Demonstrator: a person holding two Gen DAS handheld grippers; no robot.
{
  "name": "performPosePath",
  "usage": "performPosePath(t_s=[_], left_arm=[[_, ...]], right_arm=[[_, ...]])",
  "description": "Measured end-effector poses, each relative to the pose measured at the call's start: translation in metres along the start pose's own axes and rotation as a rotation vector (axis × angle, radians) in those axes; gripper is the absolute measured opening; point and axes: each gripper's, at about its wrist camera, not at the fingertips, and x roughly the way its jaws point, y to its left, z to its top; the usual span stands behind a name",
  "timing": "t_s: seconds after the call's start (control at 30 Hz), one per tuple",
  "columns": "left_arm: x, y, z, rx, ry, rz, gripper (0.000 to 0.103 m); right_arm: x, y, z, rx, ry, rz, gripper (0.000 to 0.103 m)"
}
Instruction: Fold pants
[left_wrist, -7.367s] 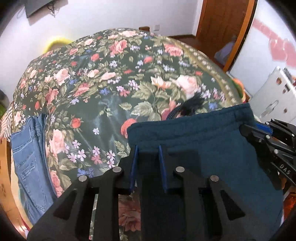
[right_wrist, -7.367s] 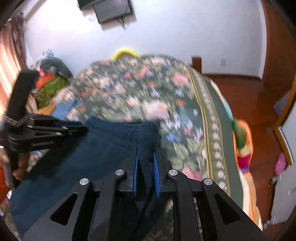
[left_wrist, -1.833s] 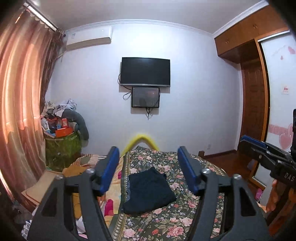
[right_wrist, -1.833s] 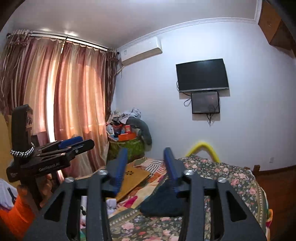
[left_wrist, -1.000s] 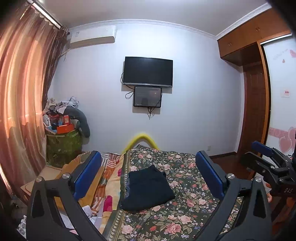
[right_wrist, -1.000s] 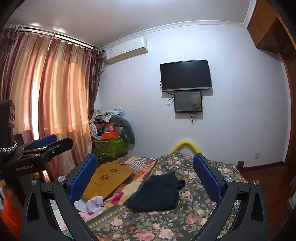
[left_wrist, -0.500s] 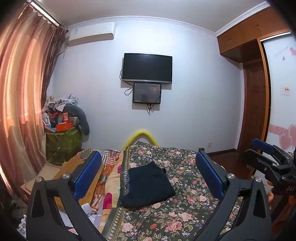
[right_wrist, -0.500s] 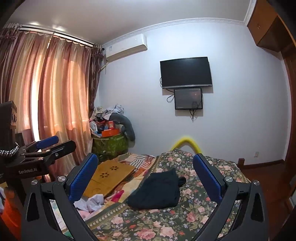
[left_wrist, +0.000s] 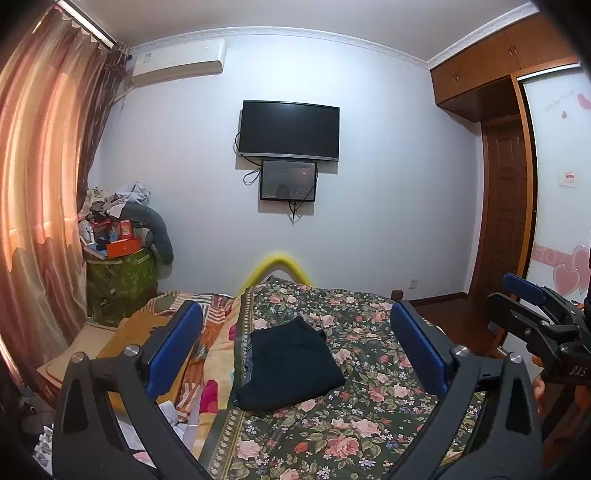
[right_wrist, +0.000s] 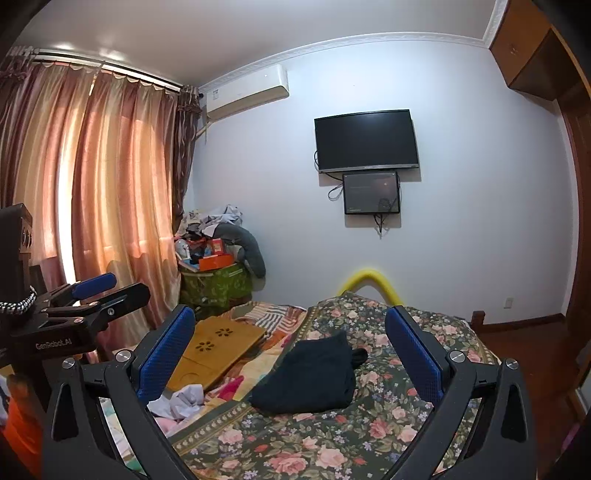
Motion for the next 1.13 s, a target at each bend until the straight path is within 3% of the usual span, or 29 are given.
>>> performPosePath(t_s=[1.13], left_arm=[[0.0089, 0.0061, -0.0089, -0.023, 0.043, -0.040, 0.103]], right_arm=[[0.0029, 0.0003, -0.0013, 0.015, 0.007, -0.008, 0.102]])
